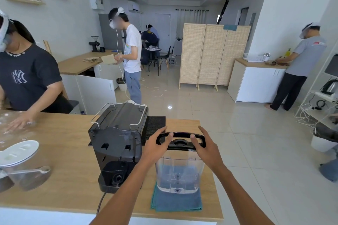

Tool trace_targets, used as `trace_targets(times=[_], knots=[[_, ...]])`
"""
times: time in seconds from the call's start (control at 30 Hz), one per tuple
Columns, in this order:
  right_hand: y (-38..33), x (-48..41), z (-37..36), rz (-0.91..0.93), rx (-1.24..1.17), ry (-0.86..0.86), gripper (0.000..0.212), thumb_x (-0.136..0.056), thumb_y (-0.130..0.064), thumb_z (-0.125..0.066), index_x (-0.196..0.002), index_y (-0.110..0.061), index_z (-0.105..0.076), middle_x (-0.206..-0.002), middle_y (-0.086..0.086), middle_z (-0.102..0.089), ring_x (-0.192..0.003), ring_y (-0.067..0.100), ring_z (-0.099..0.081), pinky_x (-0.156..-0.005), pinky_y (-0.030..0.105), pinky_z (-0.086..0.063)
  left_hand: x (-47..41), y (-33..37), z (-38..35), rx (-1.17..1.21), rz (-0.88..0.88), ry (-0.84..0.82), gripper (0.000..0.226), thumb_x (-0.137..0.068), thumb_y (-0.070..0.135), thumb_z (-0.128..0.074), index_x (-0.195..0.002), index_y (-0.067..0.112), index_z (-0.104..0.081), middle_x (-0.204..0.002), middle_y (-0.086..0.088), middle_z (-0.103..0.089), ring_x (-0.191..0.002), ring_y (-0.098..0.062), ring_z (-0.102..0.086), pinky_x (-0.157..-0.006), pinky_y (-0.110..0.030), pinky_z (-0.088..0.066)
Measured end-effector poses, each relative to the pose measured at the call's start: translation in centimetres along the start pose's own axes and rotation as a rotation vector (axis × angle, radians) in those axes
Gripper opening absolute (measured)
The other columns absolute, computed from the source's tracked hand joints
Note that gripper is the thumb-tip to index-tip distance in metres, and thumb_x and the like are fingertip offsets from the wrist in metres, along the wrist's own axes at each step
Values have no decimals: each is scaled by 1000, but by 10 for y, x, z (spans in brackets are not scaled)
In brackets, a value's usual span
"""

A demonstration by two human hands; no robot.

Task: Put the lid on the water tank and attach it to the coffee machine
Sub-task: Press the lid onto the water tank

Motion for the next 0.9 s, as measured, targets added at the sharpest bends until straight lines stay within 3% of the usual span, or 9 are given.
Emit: trace_targets(times=[0.13,0.2,0.27,0.33,0.4,0.5,0.7,0.83,0.9], knots=[[-1,-1,-1,-33,-83,39,64,-89,-65,-47,-148,-39,-40,-140,-4,-57,-96,11,-66,-88,24,-51,3,6,-4,125,18,72,47,-101,50,-44,-144,35,-50,-143,14,-54,-136,-13,-48,-105,-26,-37],[-1,-1,-2,-62,-145,64,55,-93,-58,-48,-145,-40,-44,-140,-3,-58,-98,14,-66,-83,15,-51,3,5,-6,152,52,93,45,-103,45,-41,-146,34,-47,-144,-5,-58,-130,-30,-54,-106,-39,-45],[-1,-2,-2,-88,-192,68,50,-98,-47,-50,-146,-36,-46,-134,-4,-60,-94,6,-64,-65,5,-47,4,4,-5,176,106,90,47,-104,40,-41,-150,32,-43,-101,-18,-75,-94,-36,-68,-91,-36,-50],[0,-2,-1,-105,-222,61,49,-99,-42,-51,-147,-35,-45,-131,-3,-62,-98,0,-58,-65,7,-46,4,2,-3,191,135,56,49,-105,38,-41,-153,34,-36,-67,5,-61,-70,-13,-57,-80,-22,-44],[1,0,-2,-109,-232,48,51,-99,-44,-50,-148,-40,-41,-139,2,-60,-113,11,-59,-82,13,-46,5,2,-2,207,136,21,50,-106,35,-40,-154,34,-32,-105,12,-66,-99,-1,-56,-103,-24,-35],[9,1,-3,-93,-198,-7,60,-95,-54,-48,-151,-47,-29,-152,-2,-47,-129,18,-51,-104,30,-40,9,-2,-1,236,133,-18,51,-106,36,-41,-155,37,-28,-153,4,-45,-141,-13,-38,-118,-33,-22],[15,13,-1,-65,-141,-62,74,-92,-59,-49,-155,-45,-14,-160,-5,-33,-143,24,-37,-114,40,-32,23,-12,1,206,111,-60,58,-104,42,-42,-156,46,-17,-163,2,-27,-148,-16,-25,-119,-38,-19],[30,24,-6,-16,0,-127,87,-84,-67,-47,-155,-46,-2,-160,-6,-33,-141,24,-42,-109,36,-38,34,-28,-1,72,108,-153,65,-100,48,-47,-152,56,-8,-142,16,-43,-115,-1,-42,-103,-33,-33],[37,26,-10,4,23,-152,87,-84,-69,-47,-153,-48,1,-160,-7,-33,-141,24,-42,-109,37,-39,40,-38,-2,-16,87,-157,67,-96,58,-47,-147,64,-4,-98,18,-52,-93,-6,-53,-84,-25,-41]])
Point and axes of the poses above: each hand's wrist, its own x-axis away from the middle knuckle, its own z-axis out of the back of the hand, y = z × x, the point moved 2 cm from there along -x, towards the middle knuckle
